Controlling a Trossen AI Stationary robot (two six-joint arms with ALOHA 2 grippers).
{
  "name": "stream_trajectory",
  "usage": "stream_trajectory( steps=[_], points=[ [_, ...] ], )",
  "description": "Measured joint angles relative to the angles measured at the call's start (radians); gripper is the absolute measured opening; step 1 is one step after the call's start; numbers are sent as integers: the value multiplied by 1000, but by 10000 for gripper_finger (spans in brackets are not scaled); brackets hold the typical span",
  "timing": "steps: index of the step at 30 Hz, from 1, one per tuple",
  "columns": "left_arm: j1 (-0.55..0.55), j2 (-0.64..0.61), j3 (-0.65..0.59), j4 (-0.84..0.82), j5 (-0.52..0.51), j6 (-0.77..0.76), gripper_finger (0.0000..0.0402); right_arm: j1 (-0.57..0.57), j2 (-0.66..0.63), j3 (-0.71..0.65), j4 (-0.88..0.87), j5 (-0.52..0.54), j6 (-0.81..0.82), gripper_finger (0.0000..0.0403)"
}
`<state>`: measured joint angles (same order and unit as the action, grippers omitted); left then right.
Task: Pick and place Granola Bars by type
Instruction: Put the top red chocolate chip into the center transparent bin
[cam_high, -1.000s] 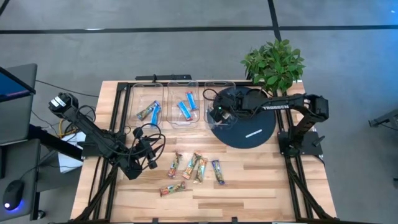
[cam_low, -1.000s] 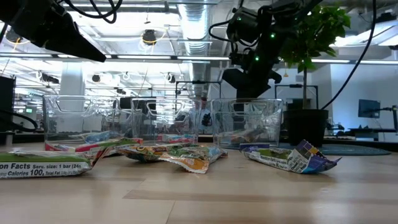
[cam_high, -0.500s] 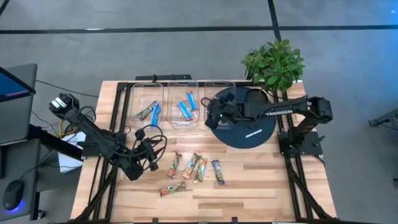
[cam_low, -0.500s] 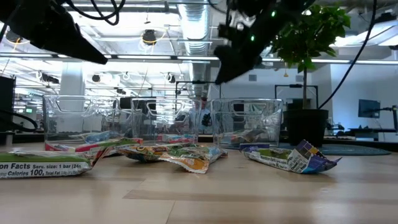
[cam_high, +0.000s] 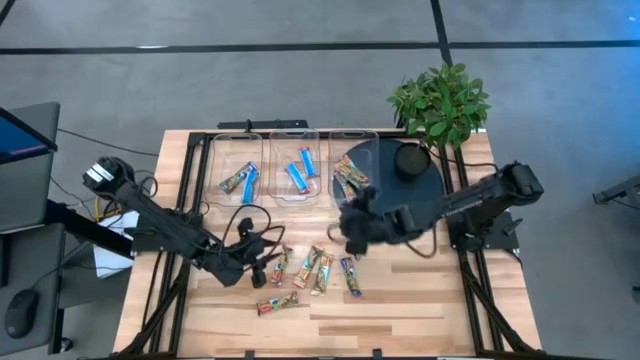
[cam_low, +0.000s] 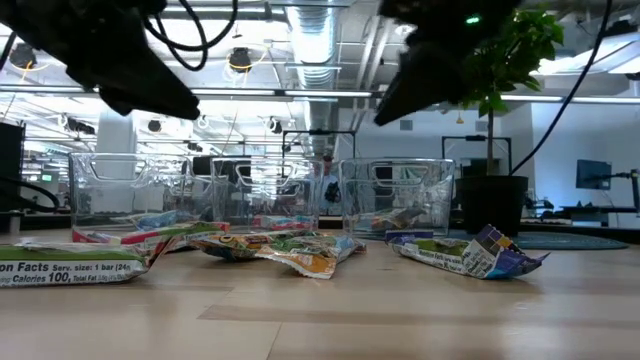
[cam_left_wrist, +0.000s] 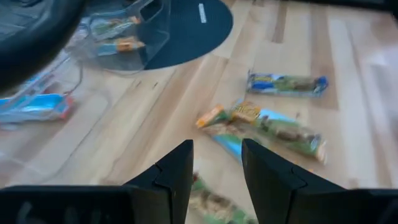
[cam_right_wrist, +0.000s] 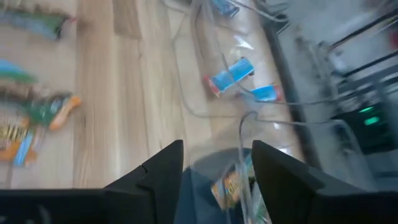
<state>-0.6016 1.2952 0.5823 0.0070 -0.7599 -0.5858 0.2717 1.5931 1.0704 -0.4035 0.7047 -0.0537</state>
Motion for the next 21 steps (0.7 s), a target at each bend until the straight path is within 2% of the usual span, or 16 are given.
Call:
stream_trajectory(
  steps=[2, 5, 12, 15, 21],
  points=[
    [9, 21, 0, 44, 5, 0, 133, 50, -19, -24, -4, 70, 3, 180],
    [13, 61, 0, 81, 6, -24, 132, 112, -62, -74, -1, 123, 42, 173],
    [29, 118, 6, 73, 41, -195, 132, 247, -214, -227, 65, 141, 163, 162],
    [39, 146, 49, -3, 50, -261, 132, 305, -281, -299, 121, 194, 178, 160],
    [86, 229, 207, -255, 125, -385, 132, 413, -404, -421, 154, 347, 228, 160]
  ],
)
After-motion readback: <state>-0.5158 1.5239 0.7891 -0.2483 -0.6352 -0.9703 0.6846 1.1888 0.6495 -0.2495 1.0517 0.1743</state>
